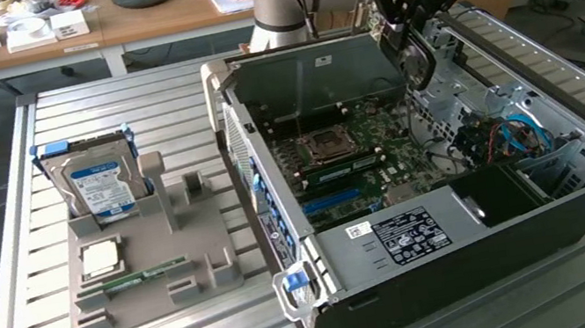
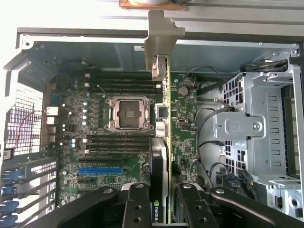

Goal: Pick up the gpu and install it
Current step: 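Pick up the gpu and move the gpu toward the slot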

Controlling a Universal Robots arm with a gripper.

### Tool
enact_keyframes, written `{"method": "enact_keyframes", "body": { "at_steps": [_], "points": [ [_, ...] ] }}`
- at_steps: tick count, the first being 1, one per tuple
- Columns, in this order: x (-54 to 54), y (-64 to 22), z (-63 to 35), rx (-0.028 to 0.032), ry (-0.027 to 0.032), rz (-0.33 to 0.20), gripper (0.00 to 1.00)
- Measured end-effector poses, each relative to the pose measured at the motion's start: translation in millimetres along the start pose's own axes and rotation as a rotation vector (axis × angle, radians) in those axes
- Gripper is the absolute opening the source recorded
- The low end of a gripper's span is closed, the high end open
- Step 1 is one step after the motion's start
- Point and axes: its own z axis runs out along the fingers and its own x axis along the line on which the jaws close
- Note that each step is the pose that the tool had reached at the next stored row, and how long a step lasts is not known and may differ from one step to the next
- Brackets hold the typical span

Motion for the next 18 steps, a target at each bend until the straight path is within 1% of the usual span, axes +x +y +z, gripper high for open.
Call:
{"method": "enact_keyframes", "body": {
  "at_steps": [6,18],
  "points": [
    [-1.3,0.0,0.0,0.0,0.0,0.0,0.27],
    [-18.4,0.4,0.6,-0.0001,0.0,0.0,0.27]
  ]
}}
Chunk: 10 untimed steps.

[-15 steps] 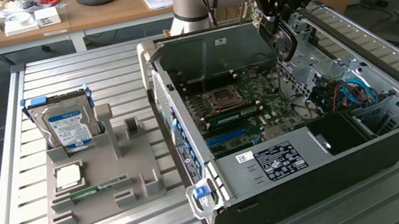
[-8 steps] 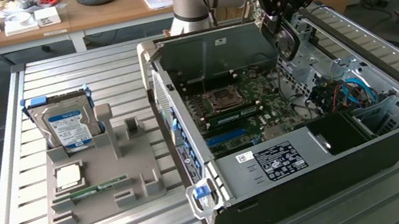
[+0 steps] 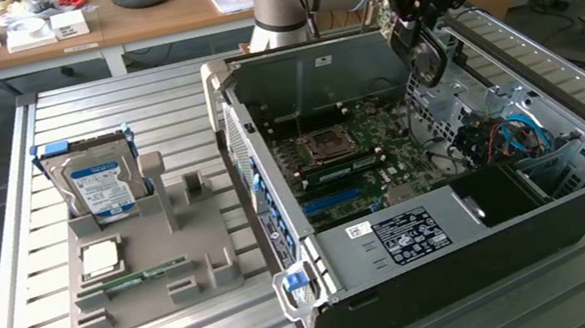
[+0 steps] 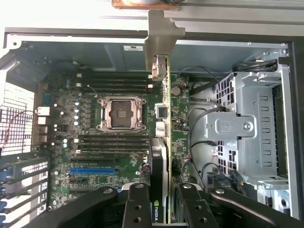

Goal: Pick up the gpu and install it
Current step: 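Pick up the gpu and move the gpu toward the slot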

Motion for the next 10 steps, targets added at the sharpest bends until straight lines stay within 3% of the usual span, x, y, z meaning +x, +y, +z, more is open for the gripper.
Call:
{"method": "enact_keyframes", "body": {
  "at_steps": [10],
  "points": [
    [-18.4,0.3,0.5,0.0,0.0,0.0,0.27]
  ]
}}
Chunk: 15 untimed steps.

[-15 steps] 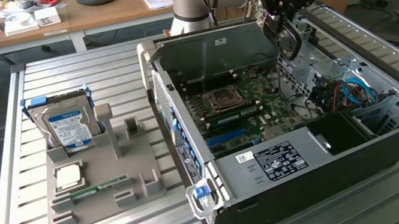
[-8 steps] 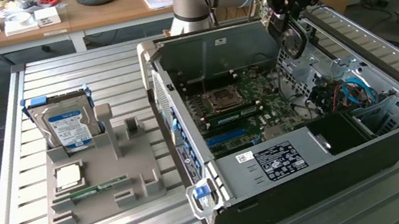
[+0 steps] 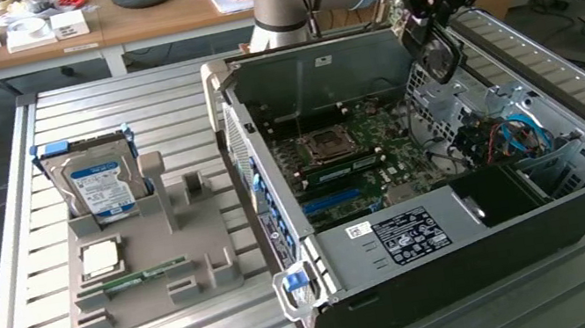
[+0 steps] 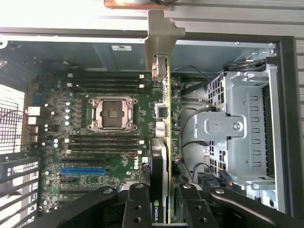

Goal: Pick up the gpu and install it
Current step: 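Pick up the gpu and move the gpu toward the slot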

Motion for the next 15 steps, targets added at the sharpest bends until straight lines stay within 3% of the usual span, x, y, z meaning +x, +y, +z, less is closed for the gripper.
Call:
{"method": "enact_keyframes", "body": {
  "at_steps": [4,15],
  "points": [
    [-6.9,0.1,0.2,-0.0001,0.0,0.0,0.27],
    [-10.2,0.2,0.3,0.0,0.0,0.0,0.27]
  ]
}}
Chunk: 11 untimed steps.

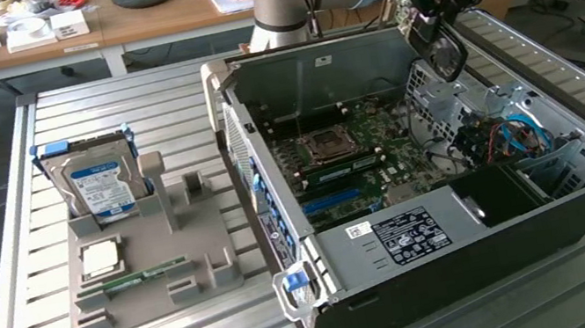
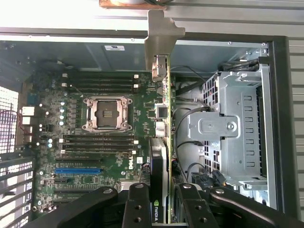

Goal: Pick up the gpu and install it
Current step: 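Pick up the gpu and move the gpu toward the slot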

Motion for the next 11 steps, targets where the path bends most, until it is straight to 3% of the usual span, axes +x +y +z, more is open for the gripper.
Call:
{"method": "enact_keyframes", "body": {
  "at_steps": [11],
  "points": [
    [-16.0,0.3,0.5,-0.0001,0.0,0.0,0.27]
  ]
}}
